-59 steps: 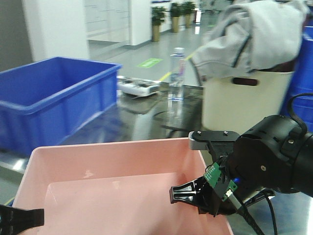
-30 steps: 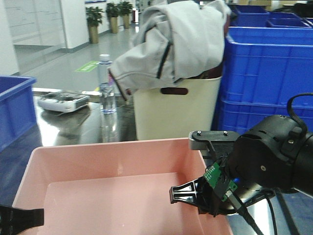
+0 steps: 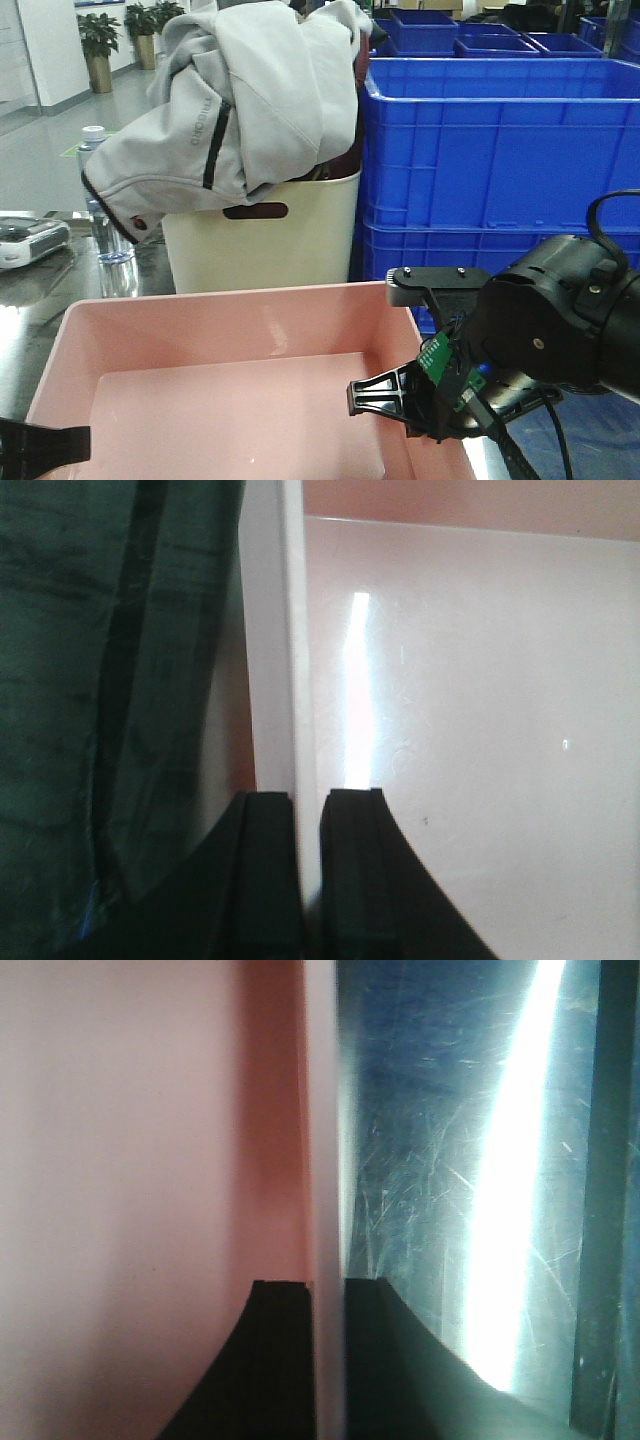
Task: Grab pink bin and stack on right shelf
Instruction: 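Drive toward the metal shelf with blue crates carrying the bin, then lower the pink bin onto the shelf surface and open both grippers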
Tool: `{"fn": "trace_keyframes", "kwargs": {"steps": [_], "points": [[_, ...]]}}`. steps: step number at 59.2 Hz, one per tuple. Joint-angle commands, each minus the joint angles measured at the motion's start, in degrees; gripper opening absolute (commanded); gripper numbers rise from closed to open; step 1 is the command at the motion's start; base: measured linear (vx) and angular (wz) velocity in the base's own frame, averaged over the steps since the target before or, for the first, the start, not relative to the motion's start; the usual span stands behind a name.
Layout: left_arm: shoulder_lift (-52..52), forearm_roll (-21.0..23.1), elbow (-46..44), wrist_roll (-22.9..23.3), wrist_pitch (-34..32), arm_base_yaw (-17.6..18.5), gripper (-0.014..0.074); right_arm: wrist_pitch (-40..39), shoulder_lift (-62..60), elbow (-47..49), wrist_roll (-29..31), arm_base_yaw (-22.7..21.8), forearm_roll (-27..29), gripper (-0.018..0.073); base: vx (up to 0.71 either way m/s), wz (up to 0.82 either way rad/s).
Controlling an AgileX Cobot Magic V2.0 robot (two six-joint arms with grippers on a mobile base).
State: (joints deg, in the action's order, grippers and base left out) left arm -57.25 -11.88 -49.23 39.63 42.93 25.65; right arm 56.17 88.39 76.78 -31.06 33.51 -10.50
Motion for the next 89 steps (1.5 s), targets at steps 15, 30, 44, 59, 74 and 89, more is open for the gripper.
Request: {"fn": "trace_keyframes", "kwargs": {"steps": [15,30,44,59,74,89], "points": [[1.7,-1.8,-1.9,0.3,-3.6,0.0,0.0146,-0.9,-2.1,1.3,0.3,-0.9,-5.6,-0.0009,0.03,-0.07],[1.7,-1.8,-1.9,0.3,-3.6,0.0,0.0146,-0.9,-2.1,1.3,0.3,-0.9,-5.6,-0.0009,0.0,0.0],[1.7,-1.8,-1.9,0.3,-4.0,0.0,0.0146,-1.5,-2.1,1.3,0.2,-0.9,-5.6,-0.0009,0.0,0.0],[-0.6,-1.9,-2.8,-8.3,-4.3,0.0,0.0146,2.1,-2.0,1.3,-3.8,-0.9,-5.6,-0.0007,0.0,0.0],[-10.8,-5.0,-8.1,-9.9,-2.1,0.0,0.016,3.2,1.2,1.3,-5.8,-0.9,-4.6,0.001,0.0,0.0],[-14.9,-1.5,-9.7,-15.8,-1.2,0.0,0.0399,3.8,2.3,1.3,-5.0,-0.9,-3.0,0.0237,0.0,0.0]]}}
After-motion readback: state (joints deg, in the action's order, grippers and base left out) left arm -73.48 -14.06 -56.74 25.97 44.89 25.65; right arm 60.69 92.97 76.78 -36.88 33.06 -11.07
